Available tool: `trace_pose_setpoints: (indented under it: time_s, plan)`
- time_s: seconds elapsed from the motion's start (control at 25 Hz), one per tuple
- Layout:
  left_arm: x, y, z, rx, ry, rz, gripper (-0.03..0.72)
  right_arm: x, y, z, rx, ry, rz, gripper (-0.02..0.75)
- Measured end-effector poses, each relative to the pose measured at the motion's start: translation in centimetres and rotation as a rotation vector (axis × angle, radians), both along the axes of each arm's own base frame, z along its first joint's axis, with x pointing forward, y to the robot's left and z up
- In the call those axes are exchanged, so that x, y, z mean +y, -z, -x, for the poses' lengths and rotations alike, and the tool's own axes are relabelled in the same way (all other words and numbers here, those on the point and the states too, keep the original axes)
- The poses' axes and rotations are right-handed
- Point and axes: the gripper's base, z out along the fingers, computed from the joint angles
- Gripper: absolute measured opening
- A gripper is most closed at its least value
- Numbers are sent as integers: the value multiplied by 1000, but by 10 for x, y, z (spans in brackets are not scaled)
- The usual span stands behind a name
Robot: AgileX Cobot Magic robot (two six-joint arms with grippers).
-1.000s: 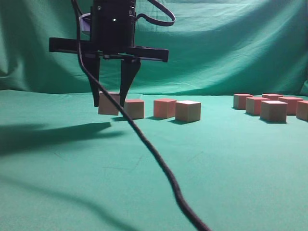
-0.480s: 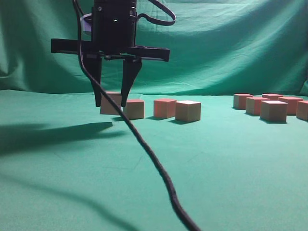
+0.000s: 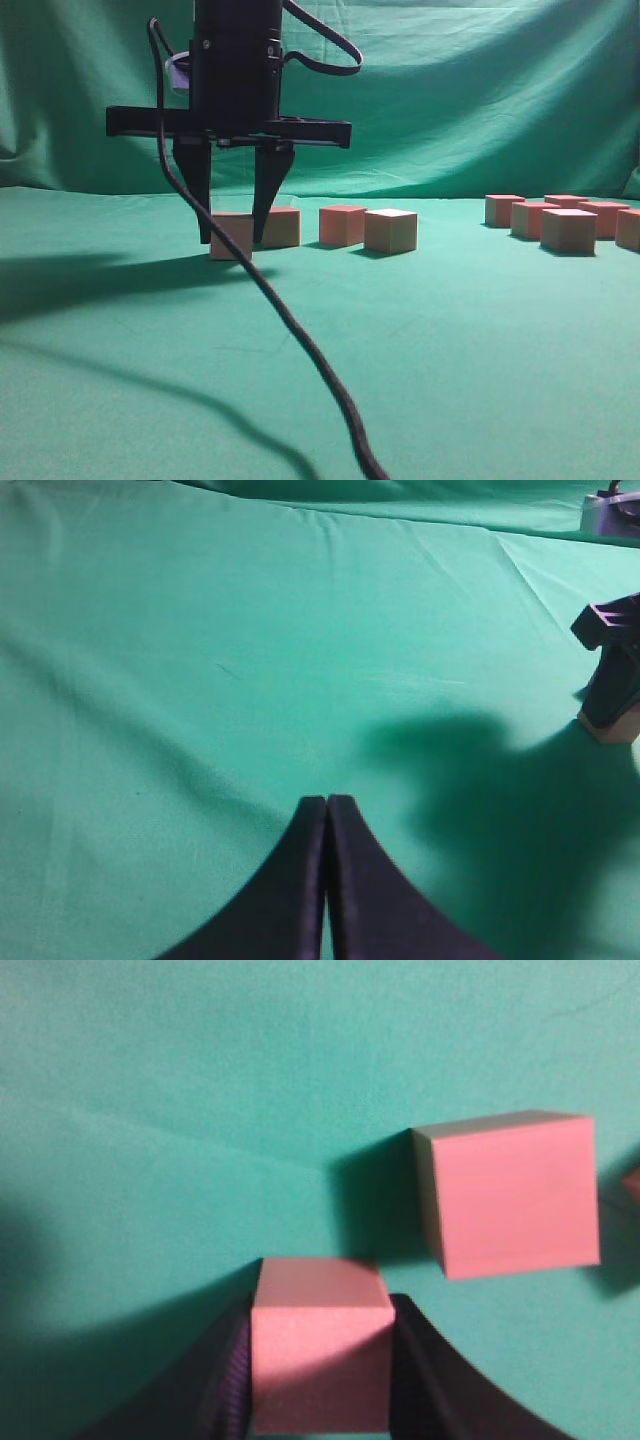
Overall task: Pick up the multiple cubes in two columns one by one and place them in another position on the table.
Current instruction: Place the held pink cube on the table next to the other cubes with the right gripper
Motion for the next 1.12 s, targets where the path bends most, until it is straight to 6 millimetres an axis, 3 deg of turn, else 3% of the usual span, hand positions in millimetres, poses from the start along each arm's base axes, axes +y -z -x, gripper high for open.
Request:
trace_pose_setpoints:
  time_s: [0.24,0.48,0.64,0.68,0.92,1.12]
  plan:
    - [0,0,0,0,0,0,0,0,3,0,4,-13,4,288]
    - [0,0,0,0,0,0,0,1,9,-1,11,-26,13,507]
    - [0,0,0,0,0,0,0,0,-3,0,-10,-59,1,496]
    - [0,0,0,0,0,0,0,1,-11,0,-23,-68,-13,538]
    - [0,0,0,0,0,0,0,-8,-82,8,-143,-158,-98,522]
    - [0,0,0,0,0,0,0,-45,-161,19,-339,-186,-98,522]
